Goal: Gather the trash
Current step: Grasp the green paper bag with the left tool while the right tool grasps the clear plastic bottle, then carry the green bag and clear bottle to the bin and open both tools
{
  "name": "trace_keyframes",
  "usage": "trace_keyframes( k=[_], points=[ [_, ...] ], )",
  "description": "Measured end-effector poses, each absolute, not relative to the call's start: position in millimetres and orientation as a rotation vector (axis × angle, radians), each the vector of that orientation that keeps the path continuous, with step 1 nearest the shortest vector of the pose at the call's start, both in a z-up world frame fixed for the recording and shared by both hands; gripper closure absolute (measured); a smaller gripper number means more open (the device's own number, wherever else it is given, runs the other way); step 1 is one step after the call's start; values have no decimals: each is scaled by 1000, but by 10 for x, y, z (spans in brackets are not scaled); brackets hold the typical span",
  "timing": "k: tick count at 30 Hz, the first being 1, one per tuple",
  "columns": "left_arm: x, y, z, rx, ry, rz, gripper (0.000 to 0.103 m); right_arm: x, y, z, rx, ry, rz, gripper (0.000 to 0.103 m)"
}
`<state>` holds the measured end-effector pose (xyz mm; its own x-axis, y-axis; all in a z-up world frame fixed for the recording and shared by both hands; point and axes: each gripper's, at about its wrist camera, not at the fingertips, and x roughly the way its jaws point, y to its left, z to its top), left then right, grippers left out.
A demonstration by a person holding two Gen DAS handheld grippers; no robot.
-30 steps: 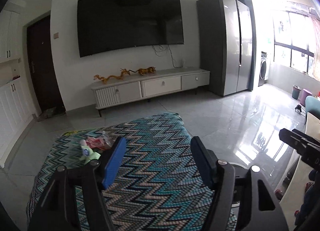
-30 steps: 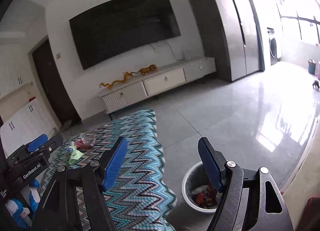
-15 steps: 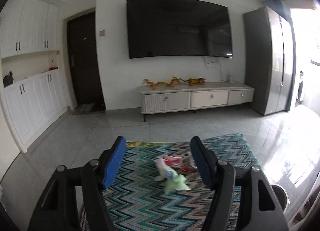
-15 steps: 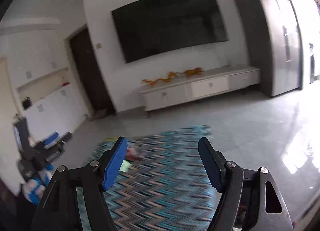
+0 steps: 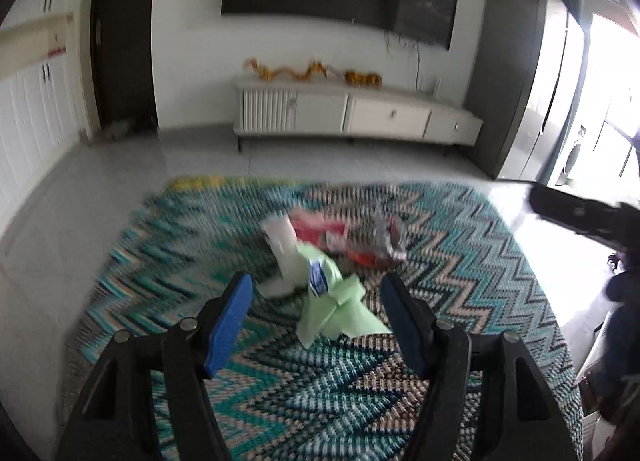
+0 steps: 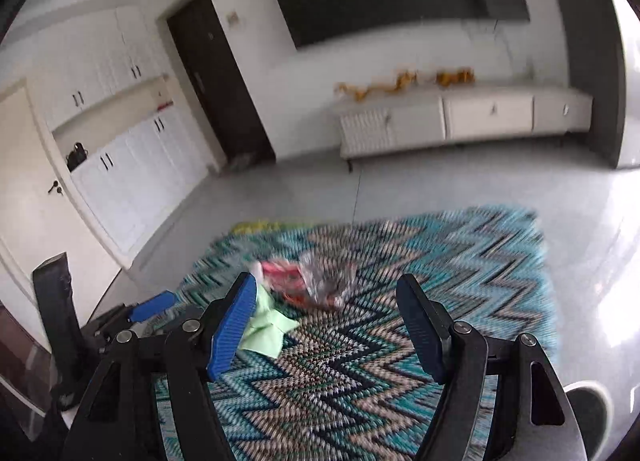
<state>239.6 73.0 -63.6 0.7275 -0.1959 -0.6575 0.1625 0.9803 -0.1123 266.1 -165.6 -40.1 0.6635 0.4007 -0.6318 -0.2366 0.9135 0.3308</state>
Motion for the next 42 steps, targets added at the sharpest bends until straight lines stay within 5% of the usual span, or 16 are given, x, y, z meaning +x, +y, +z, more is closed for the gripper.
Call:
trace_keyframes(
  k=[9, 12, 14, 17, 42],
  points=[
    [2691, 668, -1199, -112, 819, -235, 38, 3362, -1281, -1220, 288, 864, 409, 30],
    [2726, 666, -1228, -136, 826, -254, 45, 3514, -1231, -1397, 306, 902, 410, 33],
    [2725, 642, -1264, -131, 836, -271, 60, 3575, -1206, -1478, 298, 938, 398, 59],
    [2702, 586, -1255, -106, 830, -294, 70, 3556, -1247, -1505, 300, 944, 403, 80],
    [890, -207, -214, 135, 581, -375, 76, 969, -2421, -253, 242, 686, 223, 84]
  ],
)
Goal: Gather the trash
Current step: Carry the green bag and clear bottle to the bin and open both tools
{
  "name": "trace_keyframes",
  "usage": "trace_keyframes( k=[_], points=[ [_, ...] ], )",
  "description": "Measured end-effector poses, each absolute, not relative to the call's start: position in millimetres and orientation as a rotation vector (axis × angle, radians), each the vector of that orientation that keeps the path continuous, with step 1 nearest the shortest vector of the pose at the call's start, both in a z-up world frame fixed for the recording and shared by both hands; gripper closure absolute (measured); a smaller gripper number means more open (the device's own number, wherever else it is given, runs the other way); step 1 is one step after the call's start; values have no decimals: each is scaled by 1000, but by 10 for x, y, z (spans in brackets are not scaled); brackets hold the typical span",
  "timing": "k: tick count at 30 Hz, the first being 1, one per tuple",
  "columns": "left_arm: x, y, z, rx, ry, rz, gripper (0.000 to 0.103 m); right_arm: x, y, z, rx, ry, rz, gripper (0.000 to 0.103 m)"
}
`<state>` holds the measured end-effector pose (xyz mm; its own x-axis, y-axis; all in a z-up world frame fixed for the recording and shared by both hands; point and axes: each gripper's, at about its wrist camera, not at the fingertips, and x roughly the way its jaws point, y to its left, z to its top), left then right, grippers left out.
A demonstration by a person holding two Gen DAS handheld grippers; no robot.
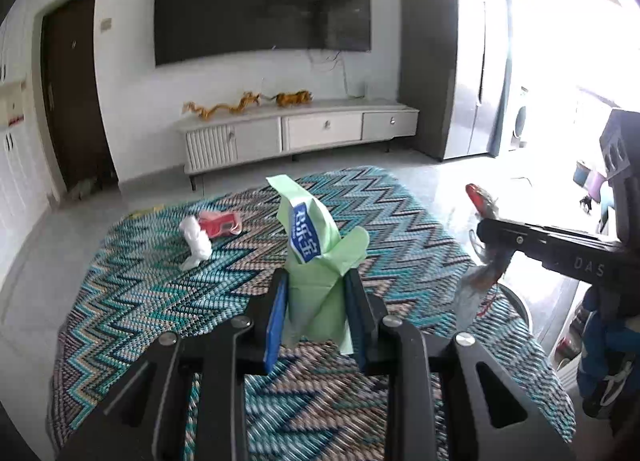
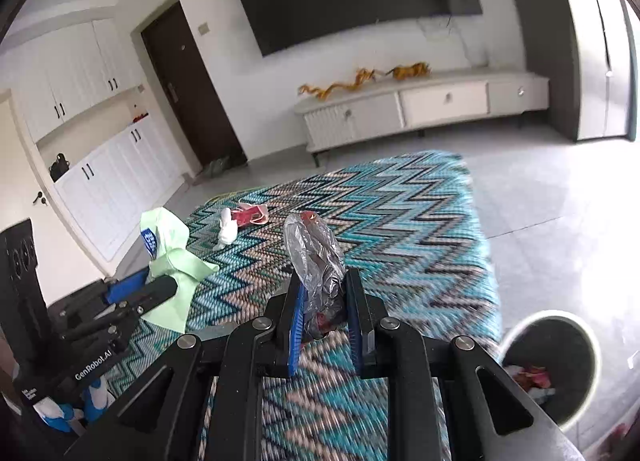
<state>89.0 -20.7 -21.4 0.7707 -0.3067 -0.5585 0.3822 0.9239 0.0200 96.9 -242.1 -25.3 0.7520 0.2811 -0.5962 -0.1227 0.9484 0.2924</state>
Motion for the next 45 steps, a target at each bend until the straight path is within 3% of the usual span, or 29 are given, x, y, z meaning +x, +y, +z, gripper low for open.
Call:
trace_keyframes(
  k=[20, 45],
  points=[
    [-42, -779, 231, 322, 440, -323, 76, -211, -3153, 86, 294, 514, 98, 84],
    [-67, -1694, 116, 477, 457, -341, 76, -256, -3938, -300, 432, 491, 4, 83]
  ],
)
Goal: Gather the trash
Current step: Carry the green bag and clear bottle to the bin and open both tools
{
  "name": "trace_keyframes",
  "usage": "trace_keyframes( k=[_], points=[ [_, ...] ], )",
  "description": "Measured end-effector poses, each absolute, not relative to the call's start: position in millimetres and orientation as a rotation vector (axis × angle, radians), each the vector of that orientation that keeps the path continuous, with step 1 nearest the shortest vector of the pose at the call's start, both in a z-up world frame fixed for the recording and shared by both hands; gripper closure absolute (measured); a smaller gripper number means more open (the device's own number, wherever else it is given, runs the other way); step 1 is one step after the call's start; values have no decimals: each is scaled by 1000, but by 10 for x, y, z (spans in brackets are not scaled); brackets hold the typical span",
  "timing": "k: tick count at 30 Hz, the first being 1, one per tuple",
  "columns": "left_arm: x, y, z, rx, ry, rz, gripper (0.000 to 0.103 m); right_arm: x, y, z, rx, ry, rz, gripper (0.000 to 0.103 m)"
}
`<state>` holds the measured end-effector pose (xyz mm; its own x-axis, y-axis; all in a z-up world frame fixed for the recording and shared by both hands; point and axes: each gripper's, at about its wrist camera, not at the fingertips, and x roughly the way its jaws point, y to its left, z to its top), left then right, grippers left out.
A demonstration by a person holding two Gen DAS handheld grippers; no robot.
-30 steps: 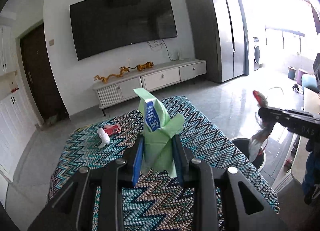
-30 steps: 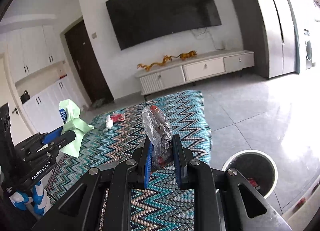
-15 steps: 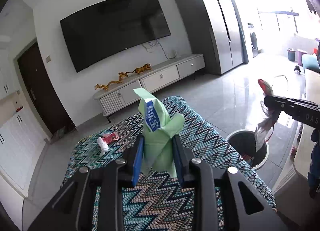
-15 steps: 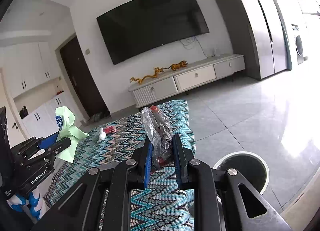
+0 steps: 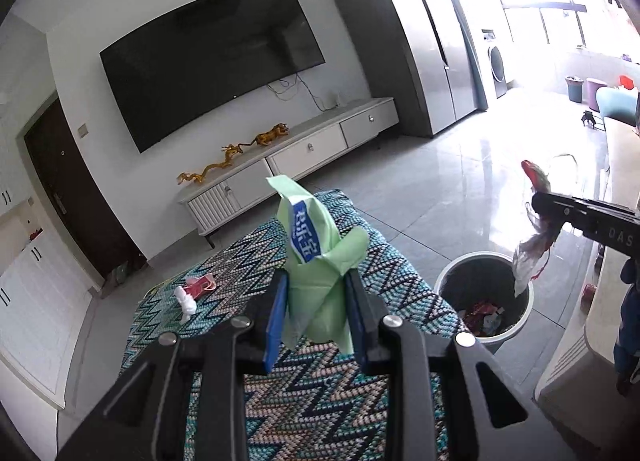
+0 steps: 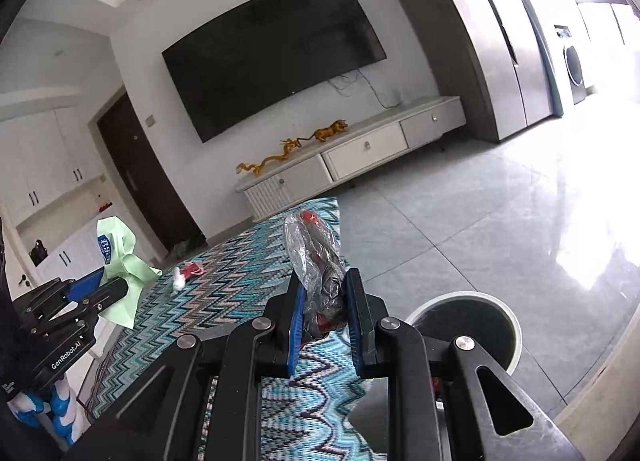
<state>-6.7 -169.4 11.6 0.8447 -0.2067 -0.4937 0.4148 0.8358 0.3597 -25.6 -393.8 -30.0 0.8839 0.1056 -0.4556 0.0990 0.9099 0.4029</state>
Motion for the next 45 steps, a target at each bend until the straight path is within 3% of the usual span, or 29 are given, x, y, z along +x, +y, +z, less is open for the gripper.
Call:
trace_keyframes(
  k=[23, 45],
  points=[
    [278, -2518, -148, 512, 516, -496, 76, -57, -4435, -592, 489, 551, -125, 83],
    [1333, -3601, -1003, 309, 900, -792, 71, 696, -4915, -1341, 476, 794, -342, 79]
  ],
)
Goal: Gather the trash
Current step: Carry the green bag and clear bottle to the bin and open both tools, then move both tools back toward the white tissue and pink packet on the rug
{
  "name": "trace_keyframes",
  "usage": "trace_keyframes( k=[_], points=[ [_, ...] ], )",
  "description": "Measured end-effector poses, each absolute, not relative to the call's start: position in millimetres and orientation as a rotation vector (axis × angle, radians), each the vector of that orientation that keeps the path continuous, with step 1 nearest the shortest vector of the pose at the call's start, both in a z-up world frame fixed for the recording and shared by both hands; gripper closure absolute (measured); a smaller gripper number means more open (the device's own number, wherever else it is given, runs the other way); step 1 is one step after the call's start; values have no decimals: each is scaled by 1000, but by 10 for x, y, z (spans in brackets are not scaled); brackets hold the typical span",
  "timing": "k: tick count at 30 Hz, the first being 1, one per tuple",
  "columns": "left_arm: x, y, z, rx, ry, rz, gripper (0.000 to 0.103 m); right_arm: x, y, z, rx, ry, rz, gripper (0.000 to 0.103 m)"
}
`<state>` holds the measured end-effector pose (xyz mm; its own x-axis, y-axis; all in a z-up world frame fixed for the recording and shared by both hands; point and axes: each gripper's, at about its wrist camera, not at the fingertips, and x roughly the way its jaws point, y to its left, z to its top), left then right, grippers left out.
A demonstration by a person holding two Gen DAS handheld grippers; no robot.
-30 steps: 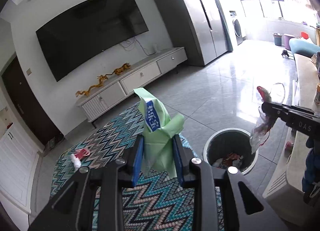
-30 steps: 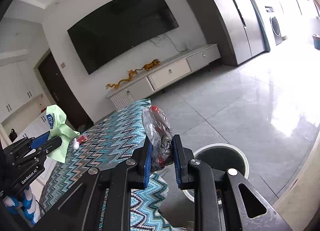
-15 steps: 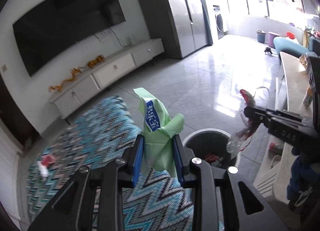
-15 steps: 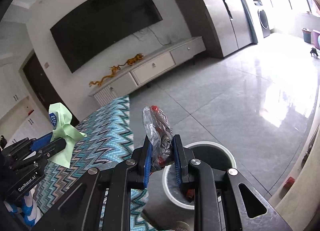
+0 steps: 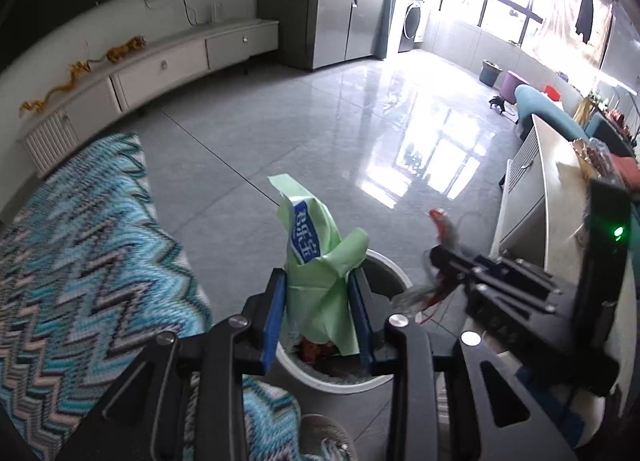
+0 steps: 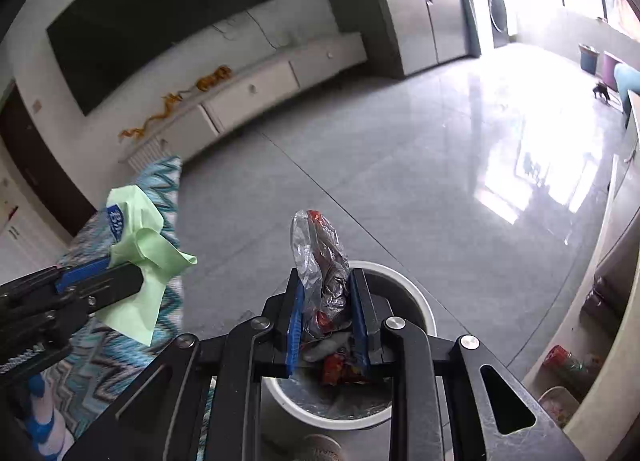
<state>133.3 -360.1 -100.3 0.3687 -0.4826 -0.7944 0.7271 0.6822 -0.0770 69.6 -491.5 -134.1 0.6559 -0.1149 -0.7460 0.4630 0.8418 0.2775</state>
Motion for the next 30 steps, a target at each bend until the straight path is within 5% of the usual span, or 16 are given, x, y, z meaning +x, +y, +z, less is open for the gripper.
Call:
trace_keyframes(
  k=[7, 19, 23, 30],
  points=[
    [1498, -3732, -1161, 263, 956, -843, 55, 792, -5003, -1567, 488, 840, -391, 64],
    [1395, -3520, -987, 268, 880, -763, 54, 664, -4948, -1314, 496, 787, -426, 53],
    [1316, -3327, -822, 256, 818, -695, 40, 532, -4894, -1115, 492, 750, -439, 46],
    [1192, -2959, -508, 234, 716, -599, 39, 322, -4805, -790, 477, 695, -464, 36]
  ],
)
